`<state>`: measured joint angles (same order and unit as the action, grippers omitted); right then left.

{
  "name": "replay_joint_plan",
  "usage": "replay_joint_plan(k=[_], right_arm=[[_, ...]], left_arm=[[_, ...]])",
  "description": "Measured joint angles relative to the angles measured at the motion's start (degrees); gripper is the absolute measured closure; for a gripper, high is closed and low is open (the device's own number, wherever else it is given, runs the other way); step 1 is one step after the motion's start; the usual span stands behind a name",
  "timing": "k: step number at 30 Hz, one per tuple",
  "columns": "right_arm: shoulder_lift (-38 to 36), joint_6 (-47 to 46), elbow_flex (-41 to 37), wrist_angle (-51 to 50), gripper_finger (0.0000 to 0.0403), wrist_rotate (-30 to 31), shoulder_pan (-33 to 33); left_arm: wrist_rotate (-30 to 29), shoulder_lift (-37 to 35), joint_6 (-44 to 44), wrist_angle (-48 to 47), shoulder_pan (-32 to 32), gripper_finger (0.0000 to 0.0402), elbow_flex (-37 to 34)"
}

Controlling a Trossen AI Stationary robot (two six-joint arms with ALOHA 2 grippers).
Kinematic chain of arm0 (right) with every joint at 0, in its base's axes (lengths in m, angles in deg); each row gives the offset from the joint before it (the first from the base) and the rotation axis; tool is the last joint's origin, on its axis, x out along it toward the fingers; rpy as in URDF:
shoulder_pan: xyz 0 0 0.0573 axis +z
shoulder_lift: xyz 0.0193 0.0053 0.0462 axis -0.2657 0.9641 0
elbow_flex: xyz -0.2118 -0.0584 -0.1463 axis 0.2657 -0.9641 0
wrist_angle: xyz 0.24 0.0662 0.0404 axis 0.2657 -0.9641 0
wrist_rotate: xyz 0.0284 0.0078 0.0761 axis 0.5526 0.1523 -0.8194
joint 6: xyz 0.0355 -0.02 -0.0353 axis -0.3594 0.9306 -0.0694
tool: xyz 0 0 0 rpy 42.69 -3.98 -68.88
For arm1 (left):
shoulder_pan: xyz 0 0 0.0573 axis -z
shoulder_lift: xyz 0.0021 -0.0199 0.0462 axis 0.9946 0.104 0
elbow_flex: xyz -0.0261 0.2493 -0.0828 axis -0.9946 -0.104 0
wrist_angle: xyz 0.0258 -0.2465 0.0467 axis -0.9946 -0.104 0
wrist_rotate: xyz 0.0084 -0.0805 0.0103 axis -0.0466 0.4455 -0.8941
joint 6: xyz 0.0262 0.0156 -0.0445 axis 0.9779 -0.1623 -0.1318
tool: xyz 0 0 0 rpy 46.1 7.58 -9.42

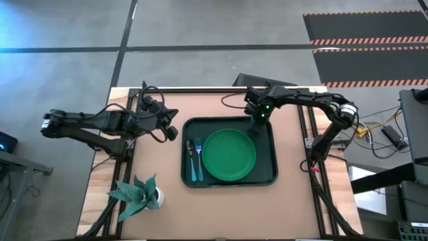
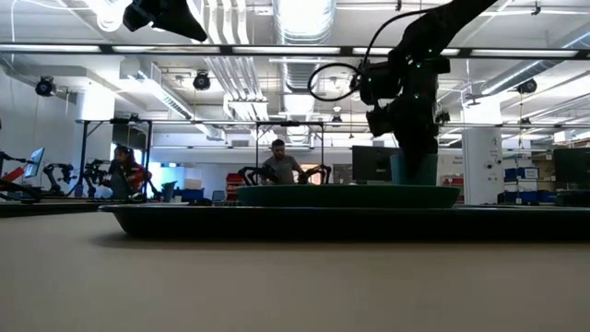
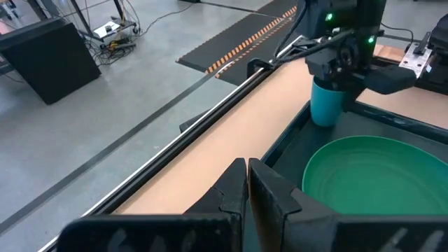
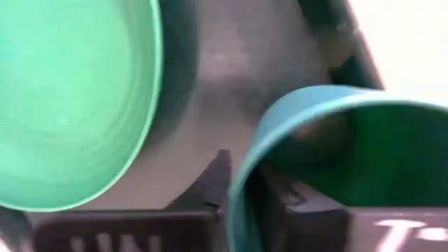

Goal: Pick and place plate/cup/fork/spoon on tray
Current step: Adjust the green cup on the dark green tray

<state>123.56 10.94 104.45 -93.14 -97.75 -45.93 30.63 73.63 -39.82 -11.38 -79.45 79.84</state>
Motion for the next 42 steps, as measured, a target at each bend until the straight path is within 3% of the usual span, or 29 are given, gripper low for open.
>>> replay_joint_plan(k=[4, 17, 30, 42], right_arm=[[-1.58, -0.16, 0.02, -0.09, 0.0392, -0.13, 0.00], [-7.29, -4.92, -2.53, -4.69, 0.0395, -0.59, 2.98], [-7.49, -8.15, -8.36, 7.15, 0.0395, 2.71, 5.66], [-7.40, -9.05, -8.89, 7.45, 0.0395, 2.95, 5.66]], left_arm=[[0.01, 0.00, 0.00, 0.02, 0.01, 0.0402, 0.00], [0.02, 0.00, 0.00, 0.07, -0.02, 0.0402, 0.00], [0.04, 0.00, 0.00, 0.22, -0.01, 0.0402, 0.00], [0.07, 0.00, 0.02, 0.09, -0.02, 0.0402, 0.00]])
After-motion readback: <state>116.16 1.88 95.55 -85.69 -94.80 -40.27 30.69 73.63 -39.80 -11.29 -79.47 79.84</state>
